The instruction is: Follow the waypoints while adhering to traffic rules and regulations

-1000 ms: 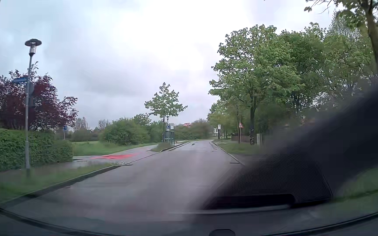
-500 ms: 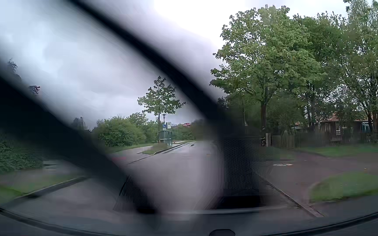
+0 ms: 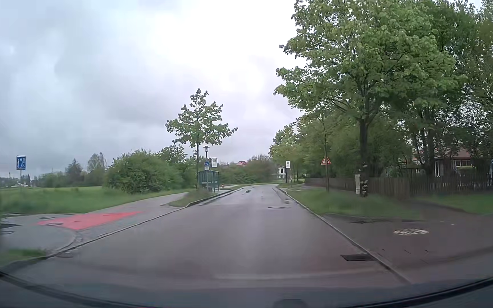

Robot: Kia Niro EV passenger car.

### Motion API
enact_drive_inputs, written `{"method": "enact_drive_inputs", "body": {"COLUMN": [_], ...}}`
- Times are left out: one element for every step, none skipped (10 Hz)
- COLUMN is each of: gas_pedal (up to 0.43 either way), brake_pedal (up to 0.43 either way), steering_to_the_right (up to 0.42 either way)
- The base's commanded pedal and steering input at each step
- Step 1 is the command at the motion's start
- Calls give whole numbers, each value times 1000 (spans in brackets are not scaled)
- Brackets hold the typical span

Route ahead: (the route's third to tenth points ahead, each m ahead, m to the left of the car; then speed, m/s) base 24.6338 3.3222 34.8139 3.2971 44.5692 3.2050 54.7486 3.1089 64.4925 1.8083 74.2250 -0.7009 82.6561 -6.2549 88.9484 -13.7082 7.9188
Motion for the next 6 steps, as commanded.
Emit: {"method": "enact_drive_inputs", "body": {"gas_pedal": [130, 130, 130, 130, 130, 130], "brake_pedal": [0, 0, 0, 0, 0, 0], "steering_to_the_right": [6, 5, 5, 5, 4, 2]}}
